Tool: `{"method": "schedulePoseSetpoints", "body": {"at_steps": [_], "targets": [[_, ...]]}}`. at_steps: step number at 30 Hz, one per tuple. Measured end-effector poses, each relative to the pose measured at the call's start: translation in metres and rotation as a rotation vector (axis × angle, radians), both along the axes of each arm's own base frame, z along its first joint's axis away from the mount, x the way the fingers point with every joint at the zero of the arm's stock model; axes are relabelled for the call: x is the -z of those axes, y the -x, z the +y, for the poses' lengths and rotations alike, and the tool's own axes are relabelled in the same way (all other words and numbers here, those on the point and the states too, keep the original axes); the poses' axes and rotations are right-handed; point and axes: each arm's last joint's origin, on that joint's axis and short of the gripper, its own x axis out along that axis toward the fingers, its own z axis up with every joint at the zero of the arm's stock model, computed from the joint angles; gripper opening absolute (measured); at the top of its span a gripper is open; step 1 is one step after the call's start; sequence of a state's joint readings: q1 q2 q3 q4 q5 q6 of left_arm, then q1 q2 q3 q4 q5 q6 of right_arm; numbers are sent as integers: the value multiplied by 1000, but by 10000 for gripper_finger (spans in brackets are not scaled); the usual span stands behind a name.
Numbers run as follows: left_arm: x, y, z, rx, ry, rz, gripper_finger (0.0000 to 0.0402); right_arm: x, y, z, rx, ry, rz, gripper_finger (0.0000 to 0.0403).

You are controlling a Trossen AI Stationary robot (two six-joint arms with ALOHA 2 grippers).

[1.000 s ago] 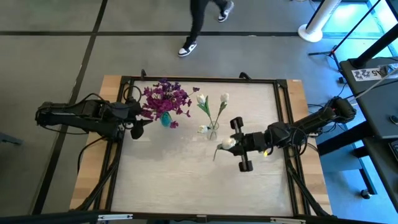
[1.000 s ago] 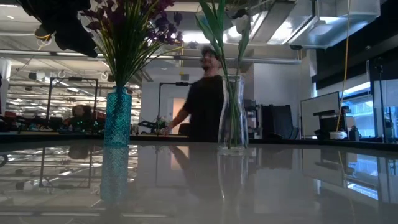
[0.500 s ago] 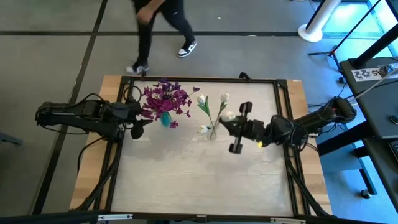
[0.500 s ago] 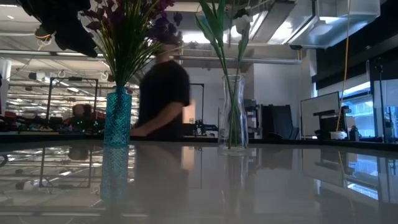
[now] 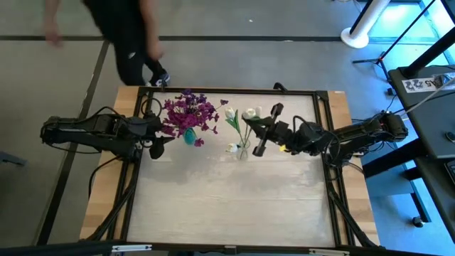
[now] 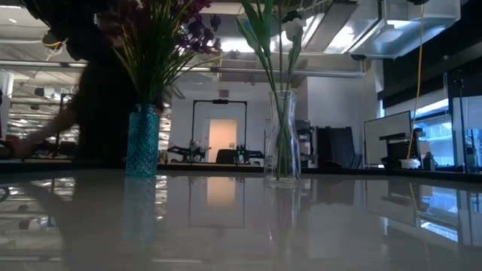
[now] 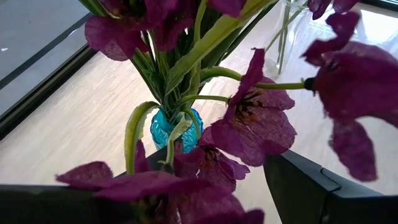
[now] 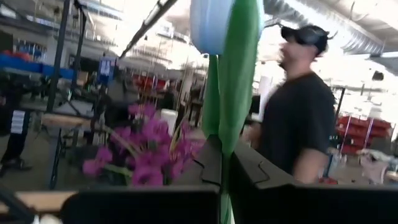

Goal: Sort flowers into vase by color
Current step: Put the white tulip into the transparent flower vase

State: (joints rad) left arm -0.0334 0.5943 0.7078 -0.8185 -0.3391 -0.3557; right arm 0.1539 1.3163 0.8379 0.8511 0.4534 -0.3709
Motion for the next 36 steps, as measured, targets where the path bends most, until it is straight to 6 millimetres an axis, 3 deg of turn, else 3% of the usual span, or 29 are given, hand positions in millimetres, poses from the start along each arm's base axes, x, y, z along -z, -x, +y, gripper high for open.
{"method": "schedulePoseSetpoints", "body": {"at_steps": [22, 29, 36], "targets": [[0, 0, 0, 0, -1, 0, 213, 22, -11, 2, -7, -23, 147, 10], [-1, 0, -1, -9, 44, -22, 213, 23, -11, 2, -15, -56, 150, 77], [-11, 20, -8, 30, 101, -166, 213, 32, -12, 2, -8, -134, 227, 155]]}}
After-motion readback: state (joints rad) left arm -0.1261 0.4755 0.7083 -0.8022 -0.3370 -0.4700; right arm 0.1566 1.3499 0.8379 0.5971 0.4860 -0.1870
